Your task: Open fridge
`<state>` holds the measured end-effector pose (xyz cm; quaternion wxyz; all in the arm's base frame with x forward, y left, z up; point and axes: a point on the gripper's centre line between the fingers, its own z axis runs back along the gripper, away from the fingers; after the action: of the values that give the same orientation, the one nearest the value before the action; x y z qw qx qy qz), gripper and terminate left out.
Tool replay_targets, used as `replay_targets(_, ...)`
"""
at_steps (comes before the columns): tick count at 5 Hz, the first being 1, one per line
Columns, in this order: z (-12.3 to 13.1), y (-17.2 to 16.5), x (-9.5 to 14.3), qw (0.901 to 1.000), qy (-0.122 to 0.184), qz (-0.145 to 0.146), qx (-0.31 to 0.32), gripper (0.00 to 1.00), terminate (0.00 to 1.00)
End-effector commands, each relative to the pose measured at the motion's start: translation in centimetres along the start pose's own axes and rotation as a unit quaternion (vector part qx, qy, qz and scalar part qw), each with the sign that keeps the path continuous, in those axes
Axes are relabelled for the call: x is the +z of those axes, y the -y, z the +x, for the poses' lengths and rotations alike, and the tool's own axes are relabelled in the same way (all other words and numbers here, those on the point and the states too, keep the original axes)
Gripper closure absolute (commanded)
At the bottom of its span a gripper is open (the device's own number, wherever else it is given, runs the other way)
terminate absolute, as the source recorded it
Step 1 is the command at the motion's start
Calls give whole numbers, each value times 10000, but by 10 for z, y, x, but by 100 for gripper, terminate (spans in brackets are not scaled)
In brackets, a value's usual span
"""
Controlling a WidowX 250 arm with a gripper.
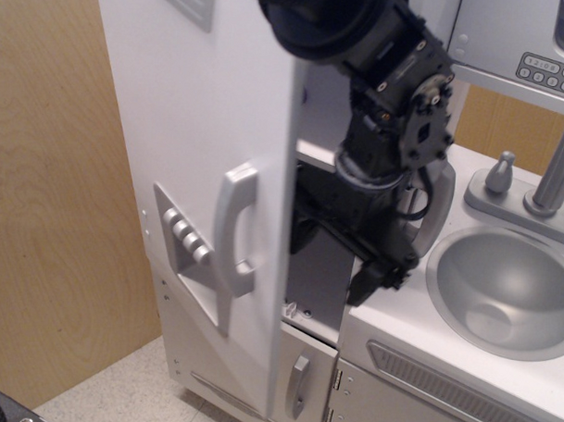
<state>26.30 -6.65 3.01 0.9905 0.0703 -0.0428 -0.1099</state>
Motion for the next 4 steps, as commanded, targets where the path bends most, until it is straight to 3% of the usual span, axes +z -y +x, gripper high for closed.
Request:
replay_targets(1,-29,-16,16,9995,268,148,55,0,0)
replay_targets(4,-78,-77,6,9981,155,435,416,0,0)
